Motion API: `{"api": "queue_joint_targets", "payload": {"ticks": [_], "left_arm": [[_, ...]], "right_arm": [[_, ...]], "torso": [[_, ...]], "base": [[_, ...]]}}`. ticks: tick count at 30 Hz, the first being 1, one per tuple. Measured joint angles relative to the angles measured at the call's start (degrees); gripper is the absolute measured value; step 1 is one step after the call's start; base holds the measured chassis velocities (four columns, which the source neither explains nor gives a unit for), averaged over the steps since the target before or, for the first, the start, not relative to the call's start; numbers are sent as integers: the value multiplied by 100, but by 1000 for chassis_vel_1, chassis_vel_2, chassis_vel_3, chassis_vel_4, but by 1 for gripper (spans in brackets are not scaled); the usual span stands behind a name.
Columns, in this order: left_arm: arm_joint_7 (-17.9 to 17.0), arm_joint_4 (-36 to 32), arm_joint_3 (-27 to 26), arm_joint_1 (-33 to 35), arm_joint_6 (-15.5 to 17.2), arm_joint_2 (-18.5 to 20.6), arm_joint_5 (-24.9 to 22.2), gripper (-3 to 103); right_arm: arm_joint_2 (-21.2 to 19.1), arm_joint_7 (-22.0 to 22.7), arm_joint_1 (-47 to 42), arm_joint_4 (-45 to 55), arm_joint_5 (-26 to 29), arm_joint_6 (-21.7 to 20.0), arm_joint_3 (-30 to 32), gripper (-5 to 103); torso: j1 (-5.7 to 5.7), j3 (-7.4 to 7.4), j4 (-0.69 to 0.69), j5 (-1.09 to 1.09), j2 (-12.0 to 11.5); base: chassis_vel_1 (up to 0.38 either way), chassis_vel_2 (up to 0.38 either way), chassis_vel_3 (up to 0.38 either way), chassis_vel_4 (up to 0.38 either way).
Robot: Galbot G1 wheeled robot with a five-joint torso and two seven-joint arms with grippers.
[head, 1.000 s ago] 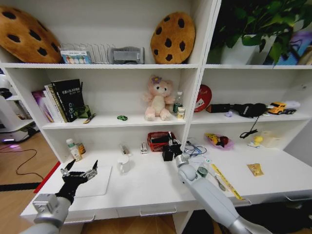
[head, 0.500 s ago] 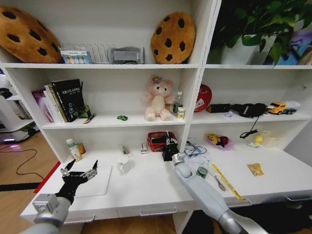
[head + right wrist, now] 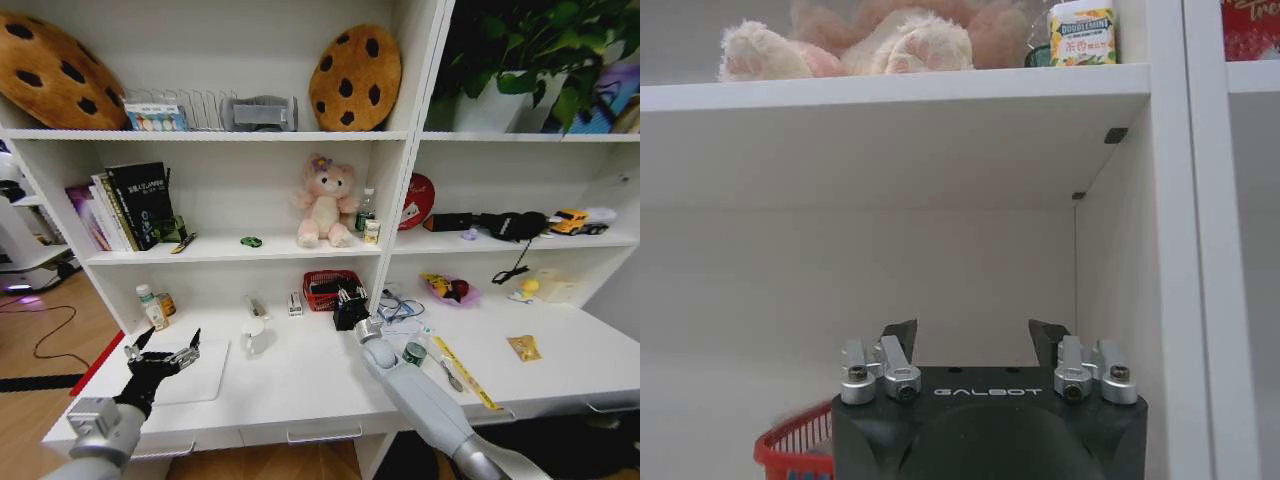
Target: Organize the objects on the table.
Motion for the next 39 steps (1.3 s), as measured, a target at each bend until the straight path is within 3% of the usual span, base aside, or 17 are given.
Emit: {"api": "queue_joint_targets", "payload": {"ticks": [4, 6, 8, 11, 17, 19, 22, 28, 39], "left_arm": [[1, 0, 0, 0, 0, 1, 0, 100], [0, 0, 0, 0, 0, 0, 0, 100], [0, 0, 0, 0, 0, 1, 0, 100], [0, 0, 0, 0, 0, 1, 0, 100], [0, 0, -1, 0, 0, 1, 0, 100], [0, 0, 0, 0, 0, 0, 0, 100], [0, 0, -1, 0, 0, 1, 0, 100], [0, 0, 0, 0, 0, 0, 0, 100], [0, 0, 0, 0, 0, 1, 0, 100]], "right_arm": [[-376, 44, -282, 723, 228, -451, -1, 73], [-758, 408, -707, 1783, 517, -1042, -1, 89], [-804, 587, -798, 2004, 591, -1150, -2, 89], [-874, 896, -971, 2352, 751, -1304, 1, 98], [-1011, 1469, -1393, 3064, 1161, -1695, 125, 100], [-1224, 2210, -2060, 3827, 1590, -2344, 359, 100], [-1270, 2478, -2407, 3956, 1770, -2656, 445, 100], [-1337, 2682, -2499, 3901, 2386, -3231, 530, 100], [-1358, 2156, -1812, 2873, 2811, -3689, 493, 100]], "torso": [[0, 0, -4, 1, 0], [0, 0, -2, 0, 0], [0, -1, -2, 1, 1], [-1, -1, 0, 0, 1], [0, -1, 0, 1, 0], [-1, -1, -2, 0, 1], [-1, -1, -2, 0, 1], [-1, 0, -1, 0, 1], [0, 0, -1, 0, 1]], "base": [[0, 0, 0, 0], [0, 0, 0, 0], [0, 0, 0, 0], [0, 0, 0, 0], [0, 0, 0, 0], [0, 0, 0, 0], [0, 0, 0, 0], [0, 0, 0, 0], [0, 0, 0, 0]]}}
